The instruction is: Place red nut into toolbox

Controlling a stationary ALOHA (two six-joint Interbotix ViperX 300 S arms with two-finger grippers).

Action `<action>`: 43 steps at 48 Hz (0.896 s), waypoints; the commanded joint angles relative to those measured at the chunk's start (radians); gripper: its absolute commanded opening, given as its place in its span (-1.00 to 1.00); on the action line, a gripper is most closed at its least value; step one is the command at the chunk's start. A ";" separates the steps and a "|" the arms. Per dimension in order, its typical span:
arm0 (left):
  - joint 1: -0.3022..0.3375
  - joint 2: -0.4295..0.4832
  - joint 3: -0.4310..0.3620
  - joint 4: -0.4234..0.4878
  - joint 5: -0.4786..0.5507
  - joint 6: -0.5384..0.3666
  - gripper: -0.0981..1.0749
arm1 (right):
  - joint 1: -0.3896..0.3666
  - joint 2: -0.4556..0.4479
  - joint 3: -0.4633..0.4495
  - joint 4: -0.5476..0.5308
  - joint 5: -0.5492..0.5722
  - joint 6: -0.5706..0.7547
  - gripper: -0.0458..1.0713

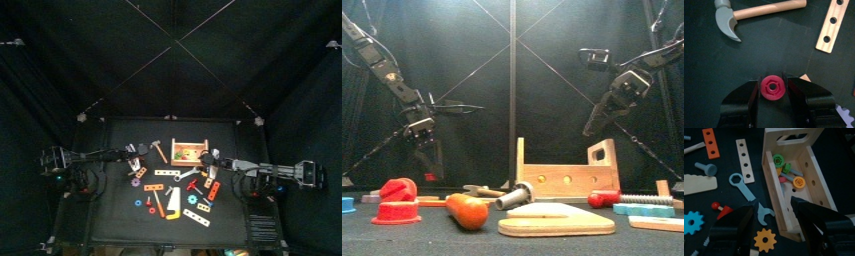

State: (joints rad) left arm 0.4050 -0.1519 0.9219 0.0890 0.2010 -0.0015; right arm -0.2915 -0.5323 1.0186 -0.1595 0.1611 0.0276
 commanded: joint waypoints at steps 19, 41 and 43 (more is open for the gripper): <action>-0.092 -0.040 -0.202 0.040 -0.107 0.008 0.27 | 0.002 -0.021 -0.023 0.005 0.015 0.000 0.67; -0.091 0.224 -0.417 -0.020 -0.525 0.003 0.27 | 0.006 -0.031 -0.015 0.006 0.017 0.000 0.67; -0.092 0.242 -0.436 -0.025 -0.525 0.003 0.27 | 0.008 -0.031 -0.015 0.006 0.017 0.000 0.67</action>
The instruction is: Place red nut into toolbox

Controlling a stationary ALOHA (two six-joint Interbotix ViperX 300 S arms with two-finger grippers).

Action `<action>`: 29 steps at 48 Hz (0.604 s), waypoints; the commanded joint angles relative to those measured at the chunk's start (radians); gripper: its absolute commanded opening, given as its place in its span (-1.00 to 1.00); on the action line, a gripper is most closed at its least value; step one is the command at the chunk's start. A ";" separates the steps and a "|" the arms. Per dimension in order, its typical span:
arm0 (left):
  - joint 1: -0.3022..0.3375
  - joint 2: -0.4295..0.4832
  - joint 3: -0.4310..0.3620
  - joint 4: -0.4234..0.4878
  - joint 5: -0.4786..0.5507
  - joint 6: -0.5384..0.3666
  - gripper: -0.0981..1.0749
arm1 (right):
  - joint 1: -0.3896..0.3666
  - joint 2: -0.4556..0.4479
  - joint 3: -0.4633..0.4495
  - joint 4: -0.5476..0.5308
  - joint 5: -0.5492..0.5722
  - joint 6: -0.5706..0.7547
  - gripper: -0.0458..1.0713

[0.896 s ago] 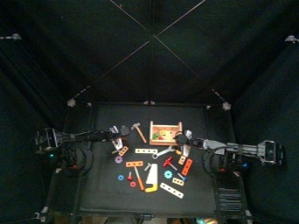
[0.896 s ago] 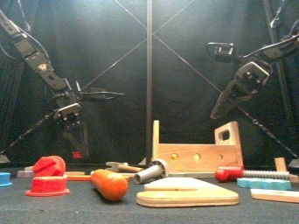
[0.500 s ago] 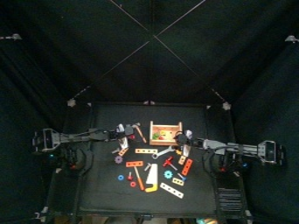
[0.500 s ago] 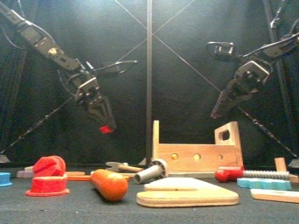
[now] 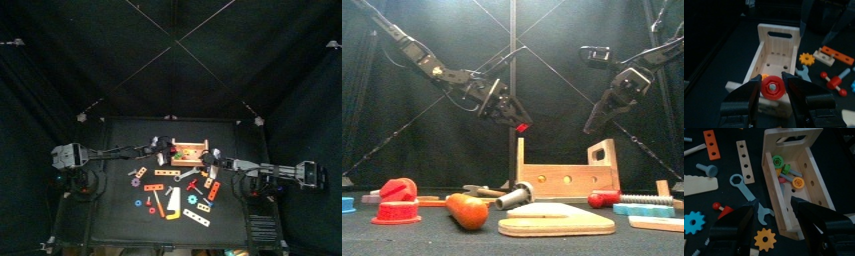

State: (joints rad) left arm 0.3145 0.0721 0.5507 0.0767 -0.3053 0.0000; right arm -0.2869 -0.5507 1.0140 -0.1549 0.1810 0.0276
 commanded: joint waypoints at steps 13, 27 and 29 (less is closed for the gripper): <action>-0.003 0.118 -0.120 -0.017 -0.018 0.000 0.27 | 0.003 -0.012 -0.009 0.003 -0.005 0.000 0.67; 0.003 0.138 -0.121 -0.026 -0.017 0.002 0.52 | 0.002 -0.012 -0.006 0.003 -0.003 0.000 0.67; 0.003 0.141 -0.121 -0.029 -0.017 0.002 0.59 | 0.002 -0.012 -0.006 0.003 -0.003 0.000 0.67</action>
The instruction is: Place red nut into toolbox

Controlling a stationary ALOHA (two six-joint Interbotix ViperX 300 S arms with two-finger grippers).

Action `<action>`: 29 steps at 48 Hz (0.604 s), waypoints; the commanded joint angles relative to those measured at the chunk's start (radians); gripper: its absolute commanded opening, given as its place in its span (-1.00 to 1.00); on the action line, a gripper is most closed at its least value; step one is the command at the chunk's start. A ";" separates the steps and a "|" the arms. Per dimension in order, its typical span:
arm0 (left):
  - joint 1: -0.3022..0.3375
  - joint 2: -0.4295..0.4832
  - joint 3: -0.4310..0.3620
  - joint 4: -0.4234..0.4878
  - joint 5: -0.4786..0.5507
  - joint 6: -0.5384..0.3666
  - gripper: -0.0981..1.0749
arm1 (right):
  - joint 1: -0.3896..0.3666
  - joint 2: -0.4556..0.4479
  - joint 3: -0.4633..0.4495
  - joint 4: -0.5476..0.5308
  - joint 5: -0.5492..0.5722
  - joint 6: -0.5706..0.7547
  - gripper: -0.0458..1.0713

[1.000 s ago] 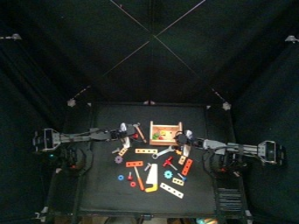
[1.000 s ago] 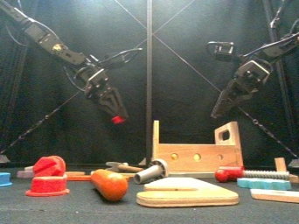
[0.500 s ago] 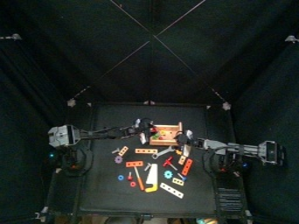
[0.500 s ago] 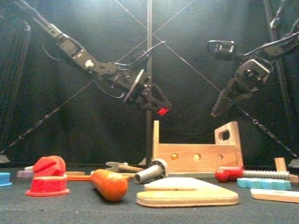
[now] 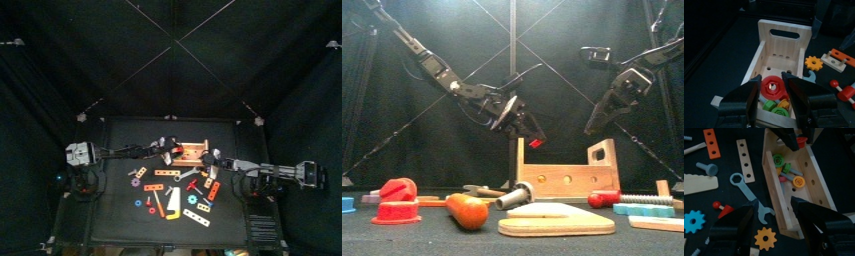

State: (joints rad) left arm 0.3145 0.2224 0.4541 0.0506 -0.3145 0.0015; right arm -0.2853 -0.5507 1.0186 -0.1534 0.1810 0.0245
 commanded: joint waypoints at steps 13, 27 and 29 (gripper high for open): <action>0.003 -0.009 -0.026 -0.003 -0.009 0.000 0.84 | 0.000 -0.012 -0.009 0.002 -0.003 0.003 0.67; 0.003 -0.017 -0.023 -0.003 -0.008 0.000 0.84 | 0.000 -0.012 -0.011 0.002 -0.003 0.003 0.67; 0.003 -0.017 -0.023 -0.003 -0.009 0.000 0.84 | 0.000 -0.012 -0.011 0.002 -0.003 0.003 0.67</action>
State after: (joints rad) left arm 0.3145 0.2270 0.4525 0.0491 -0.3145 0.0015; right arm -0.2853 -0.5507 1.0186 -0.1534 0.1810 0.0307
